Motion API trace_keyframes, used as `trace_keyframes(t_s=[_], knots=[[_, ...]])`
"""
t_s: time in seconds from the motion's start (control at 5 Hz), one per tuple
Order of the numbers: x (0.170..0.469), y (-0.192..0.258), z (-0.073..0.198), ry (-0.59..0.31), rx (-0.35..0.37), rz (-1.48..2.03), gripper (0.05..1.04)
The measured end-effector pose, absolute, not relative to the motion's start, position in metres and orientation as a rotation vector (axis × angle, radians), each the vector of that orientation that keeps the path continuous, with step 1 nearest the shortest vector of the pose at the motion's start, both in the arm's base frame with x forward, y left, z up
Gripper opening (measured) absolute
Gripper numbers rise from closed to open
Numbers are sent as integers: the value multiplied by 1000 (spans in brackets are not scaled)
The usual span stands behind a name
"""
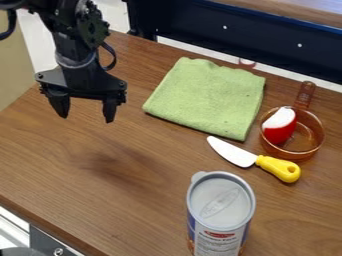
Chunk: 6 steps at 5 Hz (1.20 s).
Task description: Move the can to the right side of the table
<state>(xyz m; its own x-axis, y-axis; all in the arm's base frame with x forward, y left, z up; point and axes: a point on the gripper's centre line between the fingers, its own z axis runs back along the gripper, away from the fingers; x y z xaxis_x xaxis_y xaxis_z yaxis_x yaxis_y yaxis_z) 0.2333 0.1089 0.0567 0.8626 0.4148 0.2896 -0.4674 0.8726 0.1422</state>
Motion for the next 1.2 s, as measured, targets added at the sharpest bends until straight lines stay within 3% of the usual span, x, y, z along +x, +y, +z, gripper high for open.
trace_keyframes(t_s=[0.2, 0.6, 0.8, 1.2], knots=[[230, 106, 51, -234, 204, 472, 1000], [227, 65, 75, -309, 146, 647, 1000], [221, 34, 87, -266, 107, 797, 1000], [206, -49, 91, -70, 10, 973, 1000]])
